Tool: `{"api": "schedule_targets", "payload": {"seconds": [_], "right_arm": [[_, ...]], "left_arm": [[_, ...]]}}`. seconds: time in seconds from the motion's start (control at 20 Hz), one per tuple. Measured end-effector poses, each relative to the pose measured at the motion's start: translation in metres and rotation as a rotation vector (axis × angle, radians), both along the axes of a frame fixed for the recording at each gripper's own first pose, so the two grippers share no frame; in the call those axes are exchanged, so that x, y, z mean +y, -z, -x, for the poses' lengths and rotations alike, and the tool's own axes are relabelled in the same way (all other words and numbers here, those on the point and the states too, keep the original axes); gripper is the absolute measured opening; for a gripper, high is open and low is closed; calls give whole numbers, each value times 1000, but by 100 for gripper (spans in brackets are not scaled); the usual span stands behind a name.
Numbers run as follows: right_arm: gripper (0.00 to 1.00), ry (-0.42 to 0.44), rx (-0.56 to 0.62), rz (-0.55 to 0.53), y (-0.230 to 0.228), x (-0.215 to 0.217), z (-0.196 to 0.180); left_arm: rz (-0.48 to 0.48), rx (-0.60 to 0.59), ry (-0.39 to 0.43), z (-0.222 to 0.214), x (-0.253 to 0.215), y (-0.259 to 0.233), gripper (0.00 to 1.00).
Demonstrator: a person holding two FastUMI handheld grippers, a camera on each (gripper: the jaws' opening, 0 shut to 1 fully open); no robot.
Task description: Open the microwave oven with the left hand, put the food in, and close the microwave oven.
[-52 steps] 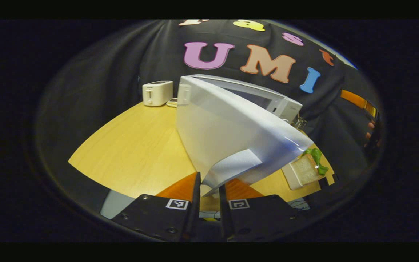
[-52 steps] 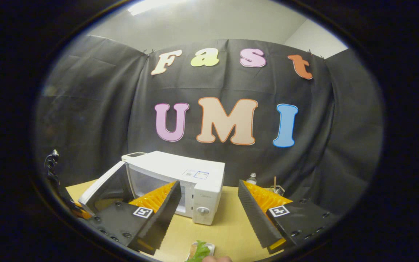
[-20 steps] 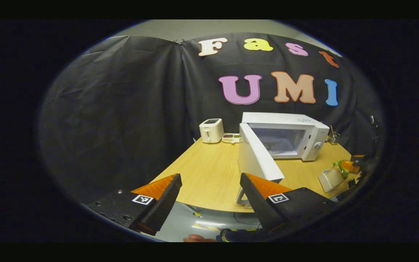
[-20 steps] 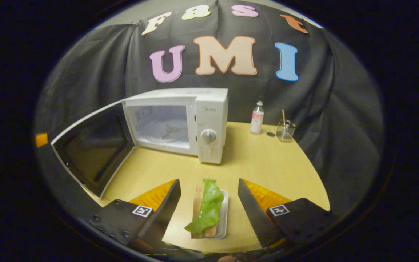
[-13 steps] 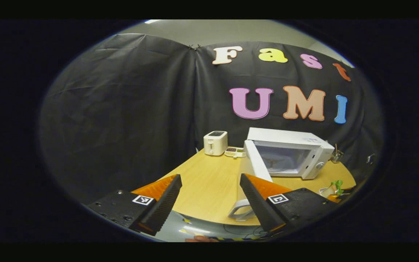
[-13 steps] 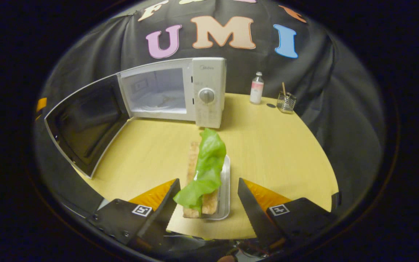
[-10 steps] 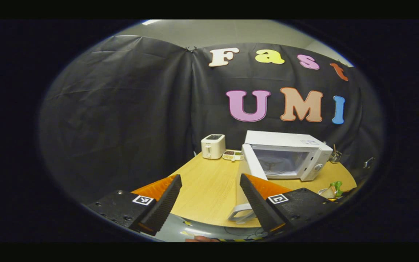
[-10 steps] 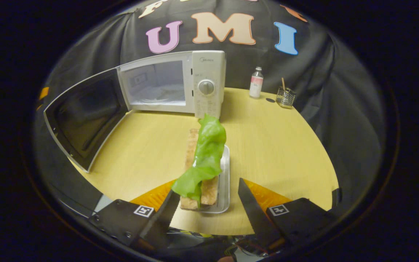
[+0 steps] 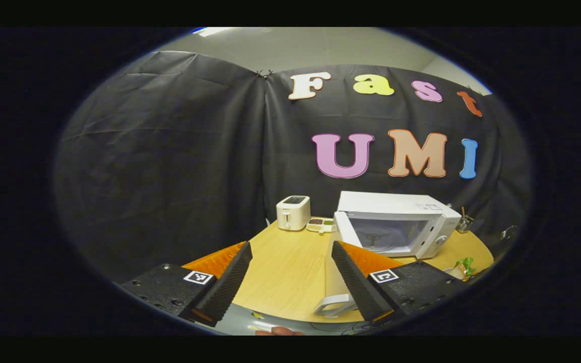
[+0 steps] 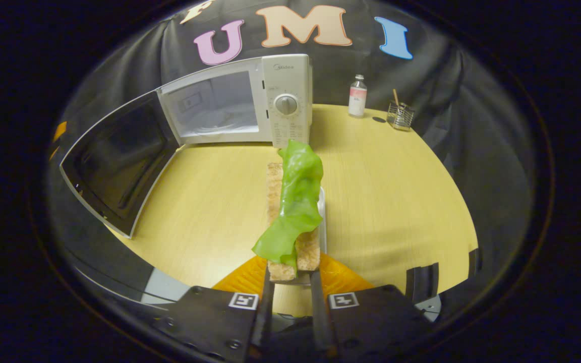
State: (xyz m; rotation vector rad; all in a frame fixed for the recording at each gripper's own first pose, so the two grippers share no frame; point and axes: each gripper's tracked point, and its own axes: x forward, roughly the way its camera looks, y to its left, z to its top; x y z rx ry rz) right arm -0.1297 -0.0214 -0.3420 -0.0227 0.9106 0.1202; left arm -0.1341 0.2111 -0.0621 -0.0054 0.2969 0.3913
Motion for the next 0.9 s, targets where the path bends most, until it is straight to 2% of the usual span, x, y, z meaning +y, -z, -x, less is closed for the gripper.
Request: {"api": "schedule_targets", "payload": {"seconds": [0.05,0.1,0.15,0.2,0.25,0.3,0.35,0.45,0.5,0.55,0.6,0.65,0.7,0.75,0.8,0.9], "right_arm": [[27,12,0,6,-2,-3,-1],[31,26,2,7,-2,-7,-5],[27,39,3,-4,-5,-10,-7],[31,48,2,-20,-8,-10,-10],[27,51,1,-35,-12,-9,-13],[27,54,-3,-49,-16,-7,-17],[31,56,-5,-67,-21,-5,-22],[31,65,-6,-116,-31,5,-33],[27,71,-8,-142,-37,12,-39],[31,77,-10,-170,-44,20,-46],[31,81,-9,-198,-49,29,-53],[27,80,-6,-227,-55,39,-60],[31,82,-5,-262,-60,51,-66],[31,95,2,-304,-64,64,-73],[27,118,15,-351,-67,77,-77],[27,182,44,-454,-70,105,-91]], "left_arm": [[-1,-6,-1,-2,0,-2,97],[-1,-11,1,-2,0,-2,97],[2,-18,4,-4,-2,-2,97],[8,-23,9,-4,-4,-2,97],[14,-29,13,-6,-6,-3,96],[19,-31,11,-6,-5,-2,97],[26,-37,10,-8,-6,-3,96],[40,-64,28,-13,-11,-9,96],[44,-75,38,-15,-13,-10,92],[44,-82,47,-16,-12,-11,92],[46,-86,53,-18,-10,-11,94],[48,-87,62,-19,-10,-10,92],[49,-90,72,-21,-9,-9,94],[49,-101,82,-23,-8,-10,94],[46,-109,95,-25,-6,-11,92],[39,-128,107,-27,-2,-14,94]]}}
